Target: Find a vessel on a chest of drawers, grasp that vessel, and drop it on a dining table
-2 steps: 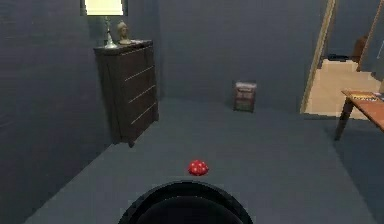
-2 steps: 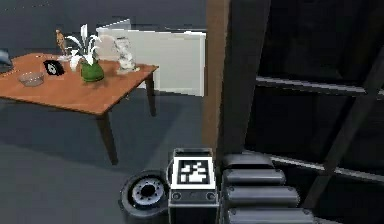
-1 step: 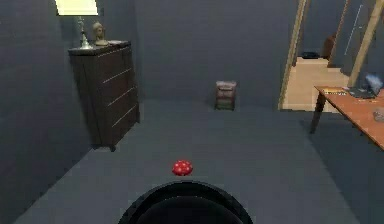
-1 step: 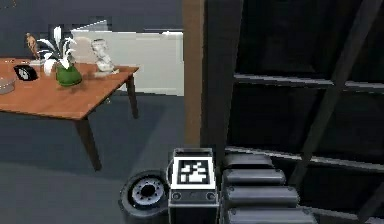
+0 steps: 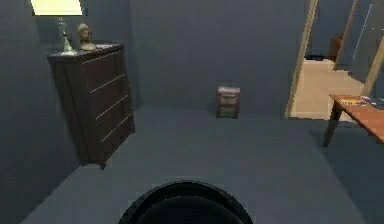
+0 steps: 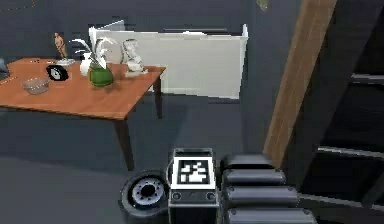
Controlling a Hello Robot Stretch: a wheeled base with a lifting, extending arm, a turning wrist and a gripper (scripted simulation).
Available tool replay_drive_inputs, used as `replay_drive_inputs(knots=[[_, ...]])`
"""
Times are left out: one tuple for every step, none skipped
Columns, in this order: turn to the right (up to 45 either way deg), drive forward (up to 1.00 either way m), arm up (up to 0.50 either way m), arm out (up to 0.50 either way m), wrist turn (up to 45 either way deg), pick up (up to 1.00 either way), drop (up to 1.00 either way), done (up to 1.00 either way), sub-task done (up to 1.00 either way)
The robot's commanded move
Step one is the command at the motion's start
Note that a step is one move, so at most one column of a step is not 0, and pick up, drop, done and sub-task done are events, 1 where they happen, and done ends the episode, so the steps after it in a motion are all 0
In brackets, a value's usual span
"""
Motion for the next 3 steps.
replay_drive_inputs(knots=[[27.0, 0.00, 0.00, 0.00, 0.0, 0.00, 0.00, 0.00, 0.00], [0.0, 1.00, 0.00, 0.00, 0.0, 0.00, 0.00, 0.00, 0.00], [18.0, 0.00, 0.00, 0.00, 0.0, 0.00, 0.00, 0.00, 0.00]])
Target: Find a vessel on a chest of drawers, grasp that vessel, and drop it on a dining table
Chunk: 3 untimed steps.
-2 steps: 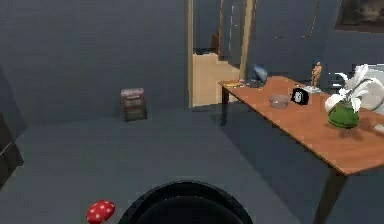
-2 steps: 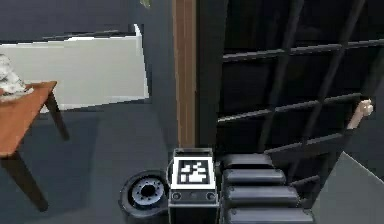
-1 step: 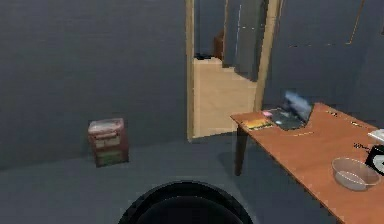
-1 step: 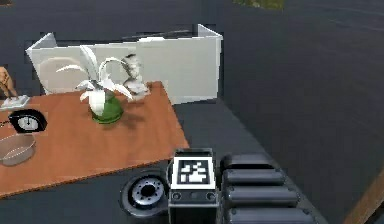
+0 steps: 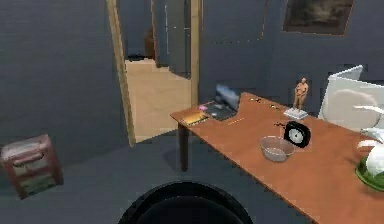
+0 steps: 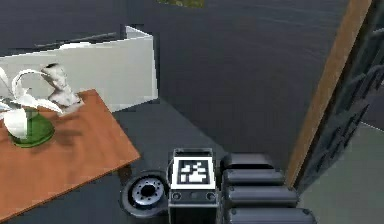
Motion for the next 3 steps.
replay_drive_inputs(knots=[[0.0, 0.05, 0.00, 0.00, 0.0, 0.00, 0.00, 0.00, 0.00], [-21.0, 0.00, 0.00, 0.00, 0.0, 0.00, 0.00, 0.00, 0.00], [0.0, 1.00, 0.00, 0.00, 0.0, 0.00, 0.00, 0.00, 0.00]])
